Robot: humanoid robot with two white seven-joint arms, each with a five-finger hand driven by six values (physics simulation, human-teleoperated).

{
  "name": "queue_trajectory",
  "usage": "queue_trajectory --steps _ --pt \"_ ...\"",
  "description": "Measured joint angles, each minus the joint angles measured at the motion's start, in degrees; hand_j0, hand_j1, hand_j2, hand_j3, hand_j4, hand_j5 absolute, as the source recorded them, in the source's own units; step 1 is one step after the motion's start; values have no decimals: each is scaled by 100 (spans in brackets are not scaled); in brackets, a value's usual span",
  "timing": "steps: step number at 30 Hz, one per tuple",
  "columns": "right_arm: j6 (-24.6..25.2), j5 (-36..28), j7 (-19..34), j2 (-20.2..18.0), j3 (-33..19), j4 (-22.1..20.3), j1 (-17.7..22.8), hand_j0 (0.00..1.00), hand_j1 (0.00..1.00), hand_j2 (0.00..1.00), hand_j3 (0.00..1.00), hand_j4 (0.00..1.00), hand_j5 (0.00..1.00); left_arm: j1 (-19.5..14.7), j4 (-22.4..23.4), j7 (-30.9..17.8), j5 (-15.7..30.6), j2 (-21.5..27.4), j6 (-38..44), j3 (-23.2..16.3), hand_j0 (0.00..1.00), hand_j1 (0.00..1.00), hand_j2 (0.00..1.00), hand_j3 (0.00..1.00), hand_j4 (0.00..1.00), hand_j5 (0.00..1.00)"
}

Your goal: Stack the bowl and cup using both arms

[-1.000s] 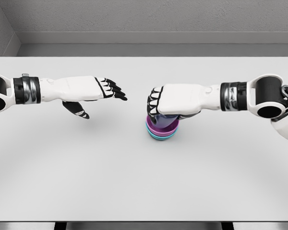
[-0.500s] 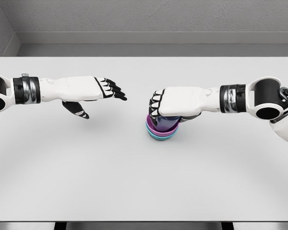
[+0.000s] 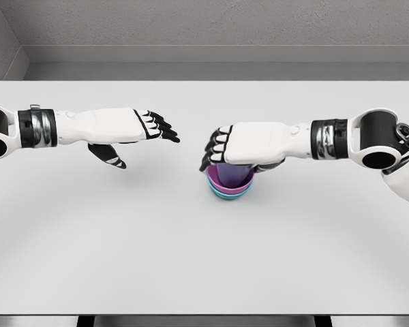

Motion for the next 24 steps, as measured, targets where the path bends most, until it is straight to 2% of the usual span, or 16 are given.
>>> queue_trajectory --steps 6,12,13,18,21,24 --pt "0 -27 2 18 -389 -63 -53 100 100 100 100 100 100 0 0 0 0 8 0 1 100 100 100 100 100 100" --pt "1 -345 2 -109 -1256 -142 44 100 100 100 100 100 100 114 57 0 3 13 -1 19 100 100 100 100 100 100" --pt "2 -393 2 -157 -1378 -22 105 100 100 100 100 100 100 114 107 0 7 11 -1 33 100 100 100 100 100 100" --pt "-1 -455 2 -244 -1629 1265 237 100 100 100 100 100 100 123 249 0 16 21 0 83 100 100 100 100 100 100" --pt "-2 -461 3 -259 -1669 1562 237 100 100 100 100 100 100 123 387 4 25 7 0 104 100 100 100 100 100 100" --pt "-1 -471 2 -268 -1687 1674 237 100 100 100 100 100 100 123 454 7 30 1 0 111 100 100 100 100 100 100"
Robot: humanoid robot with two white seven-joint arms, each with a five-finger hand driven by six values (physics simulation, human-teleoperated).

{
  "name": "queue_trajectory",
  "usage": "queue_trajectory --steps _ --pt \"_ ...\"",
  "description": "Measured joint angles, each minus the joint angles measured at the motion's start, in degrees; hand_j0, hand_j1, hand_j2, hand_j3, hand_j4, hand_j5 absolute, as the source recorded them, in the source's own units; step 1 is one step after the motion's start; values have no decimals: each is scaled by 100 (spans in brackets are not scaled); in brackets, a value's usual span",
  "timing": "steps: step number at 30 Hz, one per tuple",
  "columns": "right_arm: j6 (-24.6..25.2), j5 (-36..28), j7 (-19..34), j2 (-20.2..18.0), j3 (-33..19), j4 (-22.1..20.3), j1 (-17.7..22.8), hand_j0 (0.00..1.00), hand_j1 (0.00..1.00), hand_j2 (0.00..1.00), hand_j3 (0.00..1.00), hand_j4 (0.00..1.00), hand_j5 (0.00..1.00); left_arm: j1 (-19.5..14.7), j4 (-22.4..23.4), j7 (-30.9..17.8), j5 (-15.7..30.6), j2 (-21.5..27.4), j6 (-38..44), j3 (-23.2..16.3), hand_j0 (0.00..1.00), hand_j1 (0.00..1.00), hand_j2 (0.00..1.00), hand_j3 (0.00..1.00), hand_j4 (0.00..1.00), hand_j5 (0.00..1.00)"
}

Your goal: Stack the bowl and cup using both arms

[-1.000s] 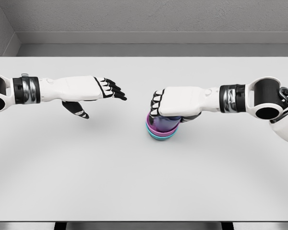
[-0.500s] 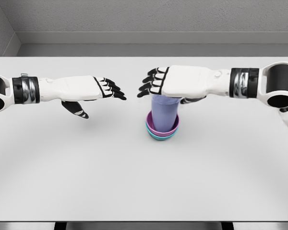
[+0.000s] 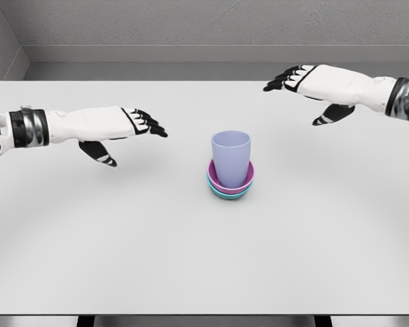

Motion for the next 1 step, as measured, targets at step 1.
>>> queue_trajectory --steps 1 --pt "0 -1 0 -2 -3 18 0 100 100 100 100 100 100 0 11 1 1 0 0 1 100 100 100 100 100 100"
